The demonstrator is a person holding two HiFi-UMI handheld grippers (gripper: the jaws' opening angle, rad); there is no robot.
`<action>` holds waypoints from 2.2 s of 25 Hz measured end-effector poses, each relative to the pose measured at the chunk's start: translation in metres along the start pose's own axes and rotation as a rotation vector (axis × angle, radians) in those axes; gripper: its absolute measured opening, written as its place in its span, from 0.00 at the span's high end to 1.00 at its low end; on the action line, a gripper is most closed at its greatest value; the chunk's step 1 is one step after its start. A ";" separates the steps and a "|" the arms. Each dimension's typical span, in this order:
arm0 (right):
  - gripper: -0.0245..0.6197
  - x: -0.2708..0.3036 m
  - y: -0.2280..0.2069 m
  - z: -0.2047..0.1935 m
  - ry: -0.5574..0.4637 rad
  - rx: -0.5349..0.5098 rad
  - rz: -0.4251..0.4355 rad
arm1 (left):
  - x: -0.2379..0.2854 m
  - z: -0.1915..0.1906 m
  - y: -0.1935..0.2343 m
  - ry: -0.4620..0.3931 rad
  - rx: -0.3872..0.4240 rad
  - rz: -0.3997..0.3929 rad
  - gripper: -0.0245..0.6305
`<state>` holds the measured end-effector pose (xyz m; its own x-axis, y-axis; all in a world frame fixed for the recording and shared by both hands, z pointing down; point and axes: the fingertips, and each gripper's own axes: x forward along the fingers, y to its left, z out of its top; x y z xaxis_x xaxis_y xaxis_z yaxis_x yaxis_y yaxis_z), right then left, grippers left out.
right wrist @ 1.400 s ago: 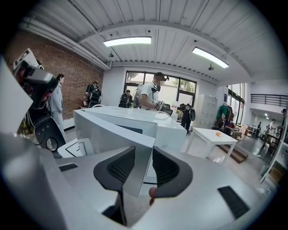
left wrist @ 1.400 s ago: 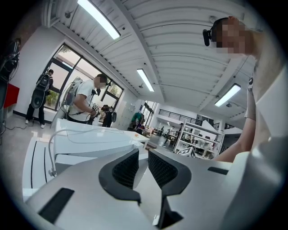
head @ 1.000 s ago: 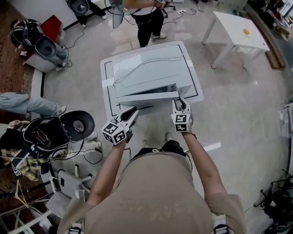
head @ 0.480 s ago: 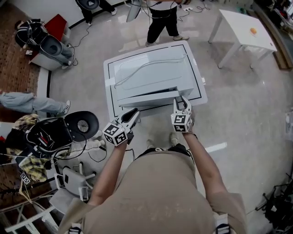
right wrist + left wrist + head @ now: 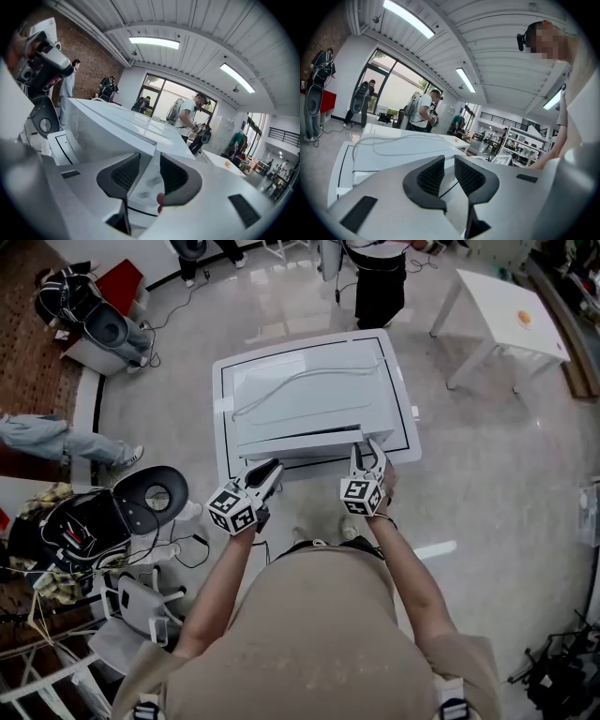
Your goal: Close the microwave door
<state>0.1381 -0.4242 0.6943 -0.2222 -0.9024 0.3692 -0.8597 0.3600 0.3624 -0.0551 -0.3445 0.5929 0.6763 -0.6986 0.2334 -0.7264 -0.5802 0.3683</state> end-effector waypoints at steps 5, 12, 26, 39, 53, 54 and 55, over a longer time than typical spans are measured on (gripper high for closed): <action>0.77 0.000 0.001 0.000 -0.026 -0.107 -0.014 | 0.000 -0.006 0.001 0.000 -0.008 0.007 0.88; 0.74 0.021 -0.002 0.009 -0.007 -0.222 -0.020 | 0.005 -0.008 -0.002 -0.003 -0.021 0.005 0.88; 0.74 -0.009 -0.016 0.063 -0.109 0.024 0.129 | -0.010 0.014 -0.012 -0.067 -0.004 0.039 0.88; 0.74 -0.077 -0.059 0.180 -0.426 0.202 0.349 | -0.021 0.090 -0.024 -0.232 0.076 0.106 0.88; 0.74 -0.087 -0.095 0.153 -0.460 0.215 0.393 | -0.012 0.062 -0.040 -0.258 0.054 0.196 0.88; 0.74 -0.088 -0.096 0.153 -0.456 0.218 0.398 | -0.012 0.060 -0.042 -0.257 0.050 0.201 0.88; 0.74 -0.088 -0.097 0.151 -0.451 0.224 0.401 | -0.011 0.059 -0.043 -0.255 0.047 0.206 0.88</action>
<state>0.1716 -0.4153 0.4969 -0.6760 -0.7365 0.0248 -0.7340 0.6760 0.0654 -0.0385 -0.3360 0.5212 0.4668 -0.8821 0.0635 -0.8536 -0.4306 0.2931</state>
